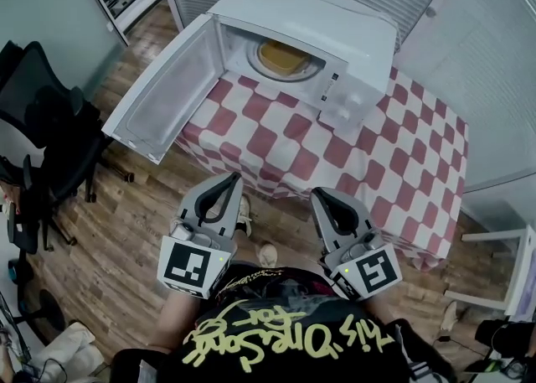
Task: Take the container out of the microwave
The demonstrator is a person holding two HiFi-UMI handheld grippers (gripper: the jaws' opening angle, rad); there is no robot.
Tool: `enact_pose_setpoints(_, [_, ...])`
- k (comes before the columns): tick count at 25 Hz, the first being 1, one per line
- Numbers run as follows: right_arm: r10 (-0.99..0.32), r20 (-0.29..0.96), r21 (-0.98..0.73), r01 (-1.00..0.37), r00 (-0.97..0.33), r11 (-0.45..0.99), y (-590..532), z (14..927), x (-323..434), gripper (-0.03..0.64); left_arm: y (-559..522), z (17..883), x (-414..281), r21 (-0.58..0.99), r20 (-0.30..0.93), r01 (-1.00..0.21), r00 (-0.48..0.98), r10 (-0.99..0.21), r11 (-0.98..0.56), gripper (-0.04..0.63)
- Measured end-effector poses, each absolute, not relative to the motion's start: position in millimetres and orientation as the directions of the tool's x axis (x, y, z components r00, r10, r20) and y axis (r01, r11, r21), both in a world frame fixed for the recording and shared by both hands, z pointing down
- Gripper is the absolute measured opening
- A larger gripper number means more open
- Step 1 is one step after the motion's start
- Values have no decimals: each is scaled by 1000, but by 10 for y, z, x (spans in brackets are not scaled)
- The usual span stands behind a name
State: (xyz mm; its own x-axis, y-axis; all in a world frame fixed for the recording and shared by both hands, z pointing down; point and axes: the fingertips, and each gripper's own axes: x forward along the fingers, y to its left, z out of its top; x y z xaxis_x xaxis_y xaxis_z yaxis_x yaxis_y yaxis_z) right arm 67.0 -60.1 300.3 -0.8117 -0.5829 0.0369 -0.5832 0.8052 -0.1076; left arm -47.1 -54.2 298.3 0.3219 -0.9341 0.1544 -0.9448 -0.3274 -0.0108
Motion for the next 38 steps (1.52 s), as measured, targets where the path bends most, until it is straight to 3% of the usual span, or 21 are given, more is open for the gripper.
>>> enact_pose_setpoints(32, [-723, 84, -121, -727, -686, 676, -2170, 3062, -109, 11, -2375, 3252, -1105, -27, 230, -851, 505, -832, -524, 9])
enact_pose_setpoints(38, [-760, 70, -122, -762, -646, 636, -2388, 3125, -259, 11, -2681, 3240, -1134, 8, 166, -835, 544, -822, -551, 8])
